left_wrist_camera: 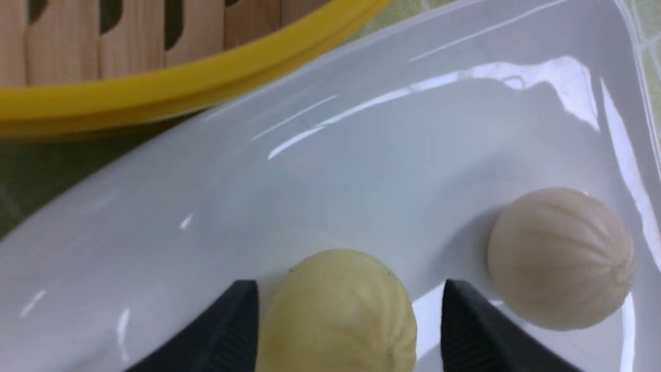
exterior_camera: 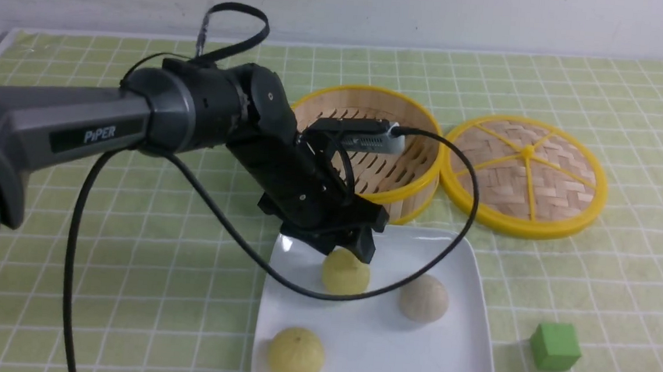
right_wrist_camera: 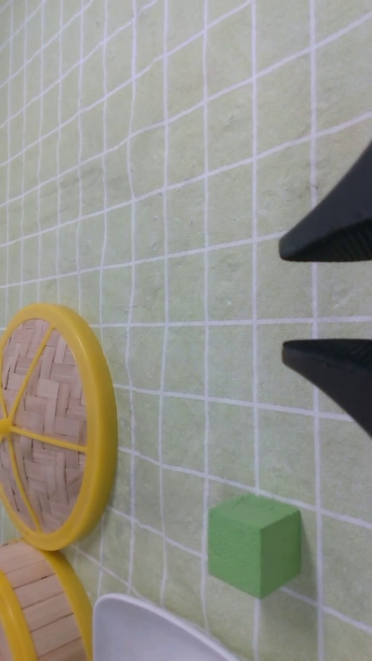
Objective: Put the steamed buns into the plate on the green tablecloth.
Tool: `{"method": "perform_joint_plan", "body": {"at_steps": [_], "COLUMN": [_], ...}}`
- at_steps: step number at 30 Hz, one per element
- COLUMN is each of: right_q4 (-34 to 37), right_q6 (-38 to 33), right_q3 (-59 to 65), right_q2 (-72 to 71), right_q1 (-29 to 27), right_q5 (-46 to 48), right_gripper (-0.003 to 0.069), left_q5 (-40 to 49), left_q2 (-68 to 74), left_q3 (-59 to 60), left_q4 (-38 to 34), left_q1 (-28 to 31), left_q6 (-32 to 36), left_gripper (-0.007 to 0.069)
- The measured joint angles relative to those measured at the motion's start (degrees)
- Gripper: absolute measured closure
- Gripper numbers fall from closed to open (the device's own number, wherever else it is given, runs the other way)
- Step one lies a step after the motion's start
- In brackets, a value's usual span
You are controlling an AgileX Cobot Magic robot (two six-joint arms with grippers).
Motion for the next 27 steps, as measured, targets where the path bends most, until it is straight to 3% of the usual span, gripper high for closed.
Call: {"method": "perform_joint_plan", "body": {"at_steps": [3, 5, 9, 10, 11, 12, 13, 15, 18, 24, 27], "right_q4": [0.0, 0.0, 0.0, 0.0, 0.0, 0.0, 0.0, 0.0, 0.0, 0.0, 0.0], "right_q6": [0.0, 0.0, 0.0, 0.0, 0.0, 0.0, 0.0, 0.0, 0.0, 0.0, 0.0], "right_q3": [0.0, 0.0, 0.0, 0.0, 0.0, 0.0, 0.0, 0.0, 0.0, 0.0, 0.0], "right_q2": [0.0, 0.0, 0.0, 0.0, 0.0, 0.0, 0.0, 0.0, 0.0, 0.0, 0.0], "right_q1": [0.0, 0.0, 0.0, 0.0, 0.0, 0.0, 0.0, 0.0, 0.0, 0.0, 0.0], "right_q5": [0.0, 0.0, 0.0, 0.0, 0.0, 0.0, 0.0, 0.0, 0.0, 0.0, 0.0], "right_gripper": [0.0419, 0.0419, 0.0419, 0.0419, 0.0419, 0.0419, 0.0419, 0.0419, 0.0419, 0.0419, 0.0419], "left_q5": [6.61, 13.69, 22.04, 22.16, 22.92, 23.05, 23.28, 23.54, 23.15, 2.41, -2.07], "left_q2": [-1.55, -3.28, -7.41, -7.76, -11.53, -12.02, -16.4, -22.19, -31.38, -50.05, -56.19], "left_q3": [-5.21, -10.45, -19.53, -19.53, -19.18, -18.97, -16.08, -11.36, -0.19, 22.6, 28.57], "left_q4": [8.96, 17.48, 30.95, 30.95, 32.92, 32.96, 32.63, 31.17, 27.95, 24.19, 24.94], "left_q1": [0.0, 0.0, 0.0, 0.0, 0.06, 0.06, 0.06, 0.06, 0.06, 0.06, 0.06], "left_q6": [-4.25, -8.9, -16.88, -17.18, -18.77, -18.83, -19.37, -19.35, -17.74, -16.78, -16.78], "left_gripper": [0.0111, 0.0144, 0.0335, 0.0335, 0.048, 0.0494, 0.0573, 0.0612, 0.0622, 0.0622, 0.0622]}}
